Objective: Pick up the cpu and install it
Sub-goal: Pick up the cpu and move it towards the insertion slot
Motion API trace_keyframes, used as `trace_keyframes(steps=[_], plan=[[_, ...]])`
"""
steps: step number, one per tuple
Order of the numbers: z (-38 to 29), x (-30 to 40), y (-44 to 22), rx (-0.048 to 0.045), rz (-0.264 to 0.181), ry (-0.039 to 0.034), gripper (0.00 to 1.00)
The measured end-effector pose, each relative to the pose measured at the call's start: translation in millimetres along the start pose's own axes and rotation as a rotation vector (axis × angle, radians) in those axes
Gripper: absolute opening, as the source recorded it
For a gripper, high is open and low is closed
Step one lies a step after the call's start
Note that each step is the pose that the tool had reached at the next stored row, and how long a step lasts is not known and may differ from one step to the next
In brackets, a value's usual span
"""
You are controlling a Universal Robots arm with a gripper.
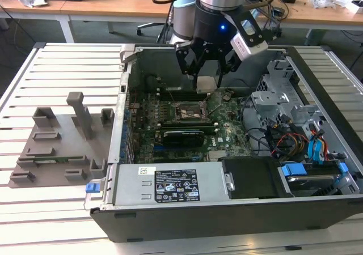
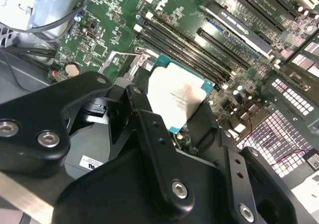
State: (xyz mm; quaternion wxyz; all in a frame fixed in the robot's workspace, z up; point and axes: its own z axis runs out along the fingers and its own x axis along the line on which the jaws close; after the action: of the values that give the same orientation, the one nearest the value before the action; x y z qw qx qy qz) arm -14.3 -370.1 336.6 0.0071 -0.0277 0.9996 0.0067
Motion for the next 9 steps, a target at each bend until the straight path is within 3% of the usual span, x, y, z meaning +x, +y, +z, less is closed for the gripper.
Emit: trace_keyframes(steps=[9], plan=[[13.5, 3.5, 15.7, -0.0001, 0.000, -0.0001, 0.55]])
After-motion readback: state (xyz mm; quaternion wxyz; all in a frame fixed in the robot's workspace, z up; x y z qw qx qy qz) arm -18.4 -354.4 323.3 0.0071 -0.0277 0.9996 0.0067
